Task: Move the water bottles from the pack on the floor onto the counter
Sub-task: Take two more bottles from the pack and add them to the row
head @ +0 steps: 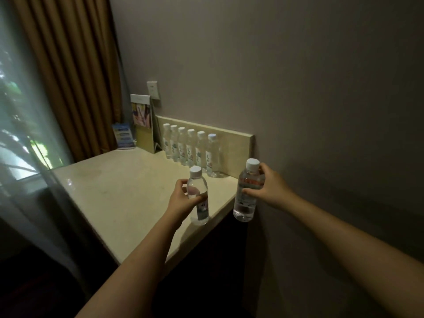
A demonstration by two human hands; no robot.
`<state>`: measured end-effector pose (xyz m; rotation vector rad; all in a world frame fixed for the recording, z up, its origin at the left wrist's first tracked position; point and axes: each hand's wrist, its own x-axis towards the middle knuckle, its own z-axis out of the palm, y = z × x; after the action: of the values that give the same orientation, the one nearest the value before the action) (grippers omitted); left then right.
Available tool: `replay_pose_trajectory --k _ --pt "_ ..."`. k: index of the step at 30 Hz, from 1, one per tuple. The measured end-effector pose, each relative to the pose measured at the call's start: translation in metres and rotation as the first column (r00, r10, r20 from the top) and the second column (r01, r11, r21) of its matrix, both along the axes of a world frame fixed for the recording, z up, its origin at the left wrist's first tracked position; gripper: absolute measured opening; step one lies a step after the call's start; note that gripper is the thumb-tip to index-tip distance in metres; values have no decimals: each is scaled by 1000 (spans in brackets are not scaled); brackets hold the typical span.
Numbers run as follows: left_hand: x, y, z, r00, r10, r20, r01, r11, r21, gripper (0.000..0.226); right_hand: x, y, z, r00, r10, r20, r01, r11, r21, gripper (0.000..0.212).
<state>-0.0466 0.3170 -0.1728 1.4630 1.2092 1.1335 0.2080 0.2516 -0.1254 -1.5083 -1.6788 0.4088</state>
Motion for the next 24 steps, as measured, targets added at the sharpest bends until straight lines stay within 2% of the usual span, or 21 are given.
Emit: replay_pose_trajectory --k 6,13,16,19,24 --pt "1 49 -1 999 48 13 -49 999 4 55 -2 72 -9 997 72 -17 -72 997 4 62" --pt "-5 94 -6 999 -42 11 43 999 -24 50 -7 136 -21 994 99 -49 -102 993 -57 67" --pt "-13 113 -7 992 -116 -50 114 993 -30 53 -17 154 -25 991 93 -100 -101 992 -71 65" --pt "-20 135 -5 975 -127 -183 136 990 37 51 -26 170 -19 984 153 -88 -165 976 -143 66" --pt "-22 169 -6 945 -255 -205 270 962 50 49 -30 174 -11 965 215 -148 -249 929 -275 79"
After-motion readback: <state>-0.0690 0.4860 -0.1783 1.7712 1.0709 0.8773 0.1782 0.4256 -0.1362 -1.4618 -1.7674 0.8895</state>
